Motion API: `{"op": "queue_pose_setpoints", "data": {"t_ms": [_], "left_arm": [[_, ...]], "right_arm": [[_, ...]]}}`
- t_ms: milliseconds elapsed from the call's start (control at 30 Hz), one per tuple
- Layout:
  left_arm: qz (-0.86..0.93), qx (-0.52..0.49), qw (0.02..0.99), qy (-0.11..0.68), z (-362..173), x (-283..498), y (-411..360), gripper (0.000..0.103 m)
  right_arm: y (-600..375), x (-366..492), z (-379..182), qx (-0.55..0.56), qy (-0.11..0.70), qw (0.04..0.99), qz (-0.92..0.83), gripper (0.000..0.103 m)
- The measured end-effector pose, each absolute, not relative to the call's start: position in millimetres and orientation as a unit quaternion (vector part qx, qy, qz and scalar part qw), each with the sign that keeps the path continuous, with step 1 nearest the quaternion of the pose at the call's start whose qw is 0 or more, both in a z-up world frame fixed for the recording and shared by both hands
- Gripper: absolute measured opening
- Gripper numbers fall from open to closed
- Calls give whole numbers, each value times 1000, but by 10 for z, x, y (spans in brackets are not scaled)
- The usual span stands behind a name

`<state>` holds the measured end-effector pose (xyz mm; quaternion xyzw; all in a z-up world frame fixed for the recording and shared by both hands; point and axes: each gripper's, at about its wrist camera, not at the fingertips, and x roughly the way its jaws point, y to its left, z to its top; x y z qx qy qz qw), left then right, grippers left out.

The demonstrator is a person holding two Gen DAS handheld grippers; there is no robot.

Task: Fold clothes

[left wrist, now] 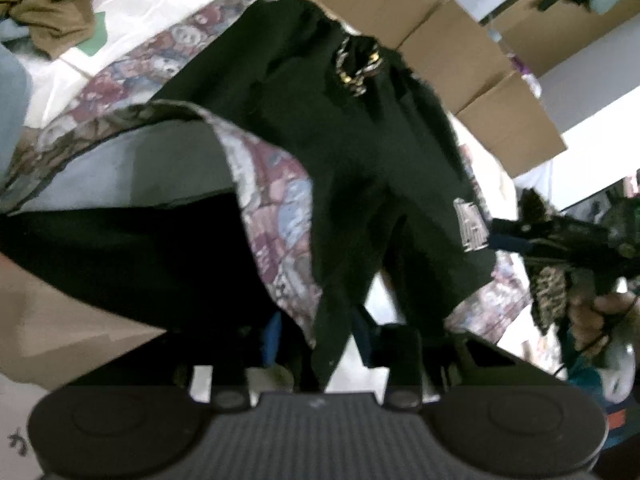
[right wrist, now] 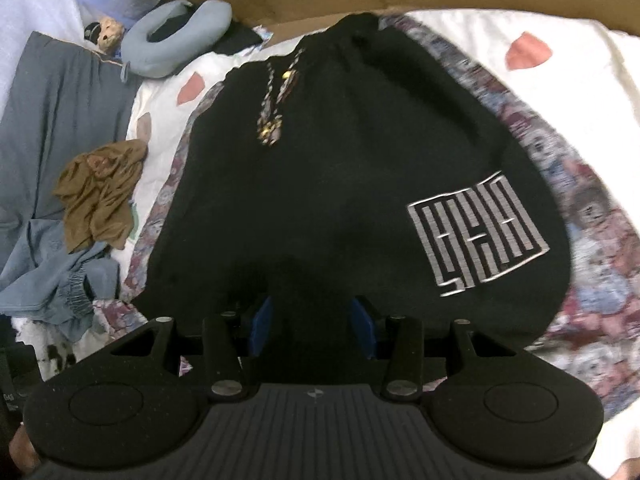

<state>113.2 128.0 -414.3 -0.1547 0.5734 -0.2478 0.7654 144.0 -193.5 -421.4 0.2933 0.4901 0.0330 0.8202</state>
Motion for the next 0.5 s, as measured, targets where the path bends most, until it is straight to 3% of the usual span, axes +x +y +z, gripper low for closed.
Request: {"op": "queue_pose_setpoints", "data": {"t_ms": [200,233,300,500], "left_arm": [[-259,-167,762,570,-4171,1117,1258,37],[-261,-169,759,572,-4181,1119,1264,32],[-264,-174,753,577,-4203,1123,1274,6],[-274,-176,742,586,-4201,1110,1301,5]], "right_arm": [[-1691,1507,-4277,308,507,802,74,51],[-1648,1498,-4288,313,507,799,78,51],[-1567,1475,-4314,322,507,795,83,51],[-1399,1412,-4418,345,520,775,103,51]]}}
